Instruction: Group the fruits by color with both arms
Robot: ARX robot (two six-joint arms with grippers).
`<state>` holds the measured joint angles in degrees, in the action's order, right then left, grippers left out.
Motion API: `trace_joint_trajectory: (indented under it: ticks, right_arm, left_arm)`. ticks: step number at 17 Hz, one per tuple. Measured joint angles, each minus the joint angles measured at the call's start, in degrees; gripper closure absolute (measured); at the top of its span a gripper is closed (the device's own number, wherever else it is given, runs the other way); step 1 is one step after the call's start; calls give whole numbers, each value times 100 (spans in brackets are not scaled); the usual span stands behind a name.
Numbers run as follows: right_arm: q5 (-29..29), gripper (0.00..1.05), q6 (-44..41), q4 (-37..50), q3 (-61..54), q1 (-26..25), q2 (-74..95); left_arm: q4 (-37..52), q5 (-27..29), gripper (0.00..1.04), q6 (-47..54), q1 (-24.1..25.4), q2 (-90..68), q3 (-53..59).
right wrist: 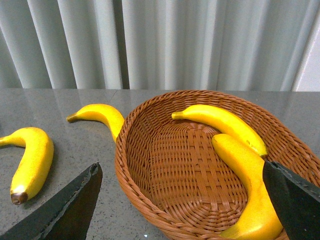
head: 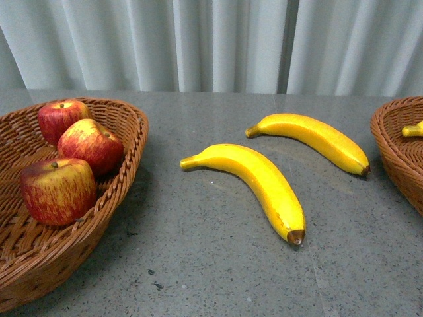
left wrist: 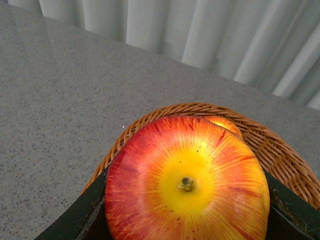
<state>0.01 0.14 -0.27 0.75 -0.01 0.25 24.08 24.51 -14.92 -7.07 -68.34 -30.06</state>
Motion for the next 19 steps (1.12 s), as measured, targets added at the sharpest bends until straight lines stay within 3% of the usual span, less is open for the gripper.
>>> trace_joint_trajectory:
  ticks: [4, 6, 7, 14, 18, 19]
  right_arm:
    - [0, 7, 0, 0, 0, 0, 0]
    - [0, 7, 0, 0, 0, 0, 0]
    - [0, 7, 0, 0, 0, 0, 0]
    - [0, 7, 0, 0, 0, 0, 0]
    - [0, 7, 0, 0, 0, 0, 0]
    - [0, 7, 0, 0, 0, 0, 0]
  left_arm:
    - [151, 52, 38, -48, 160, -404, 177]
    - [271, -92, 11, -162, 197, -590, 181]
    - [289, -125, 5, -162, 155, -597, 181]
    - [289, 96, 7, -127, -326, 422, 236]
    - [-461, 271, 7, -181, -422, 1825, 256]
    - [-470, 22, 10, -66, -334, 2124, 315]
